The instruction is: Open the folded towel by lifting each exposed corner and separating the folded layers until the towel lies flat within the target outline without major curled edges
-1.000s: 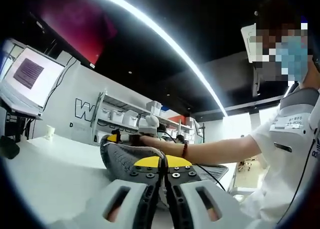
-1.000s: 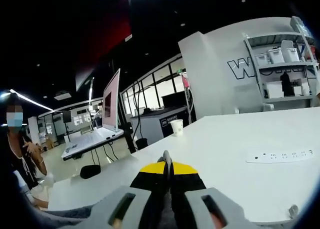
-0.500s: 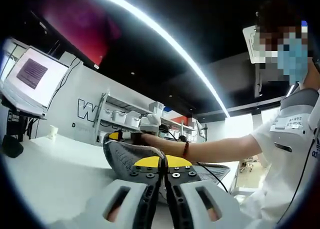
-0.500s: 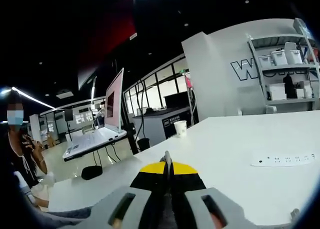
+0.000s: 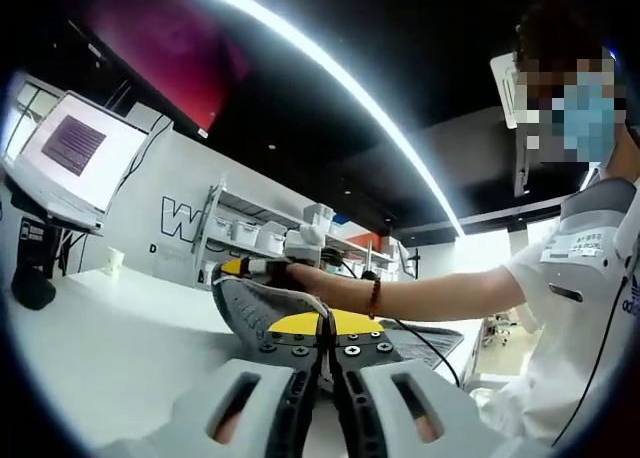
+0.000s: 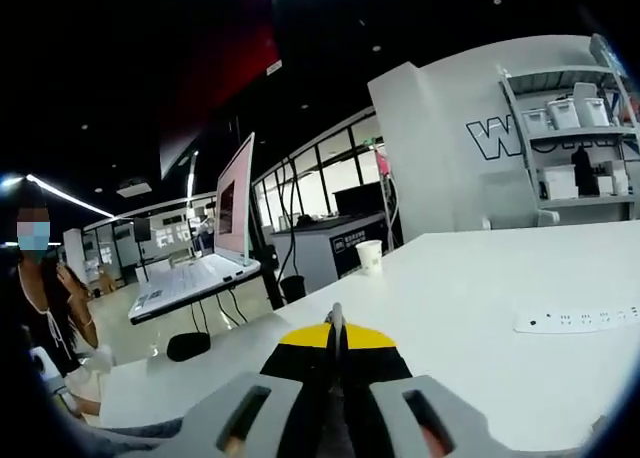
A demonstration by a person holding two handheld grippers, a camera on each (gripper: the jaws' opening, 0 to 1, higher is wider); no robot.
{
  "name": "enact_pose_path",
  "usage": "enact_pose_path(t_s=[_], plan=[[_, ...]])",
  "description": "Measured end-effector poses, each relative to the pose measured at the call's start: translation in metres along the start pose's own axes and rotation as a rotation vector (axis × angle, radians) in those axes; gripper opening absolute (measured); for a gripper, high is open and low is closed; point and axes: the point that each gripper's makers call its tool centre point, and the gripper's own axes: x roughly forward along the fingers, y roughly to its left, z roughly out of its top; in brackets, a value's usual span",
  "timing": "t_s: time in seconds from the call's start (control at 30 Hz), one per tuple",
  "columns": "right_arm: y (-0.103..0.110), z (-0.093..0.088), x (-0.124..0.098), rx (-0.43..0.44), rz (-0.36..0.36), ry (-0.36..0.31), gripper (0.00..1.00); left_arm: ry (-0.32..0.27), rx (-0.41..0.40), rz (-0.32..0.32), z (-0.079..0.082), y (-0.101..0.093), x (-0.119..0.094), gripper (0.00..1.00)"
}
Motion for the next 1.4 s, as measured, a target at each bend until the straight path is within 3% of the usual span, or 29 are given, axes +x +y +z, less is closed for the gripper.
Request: enact_pose_path(t_s=[1.0,1.13,1.4], plan=[[0.001,-0.024,0.02,0.079,0.01,0.013,0.0,0.064,0.026,0.038,-0.02,0.014,-0.014,0.01],[0.001,-0.028,0.021,0.095,0.006,0.009,0.0,0.093,0.078,0.04,-0.023,0.01,-0.012,0.01],[0.001,-0.034,0.022,0.134,-0.003,0.005,0.0,0.115,0.096,0.051,-0.026,0.013,-0.014,0.01]])
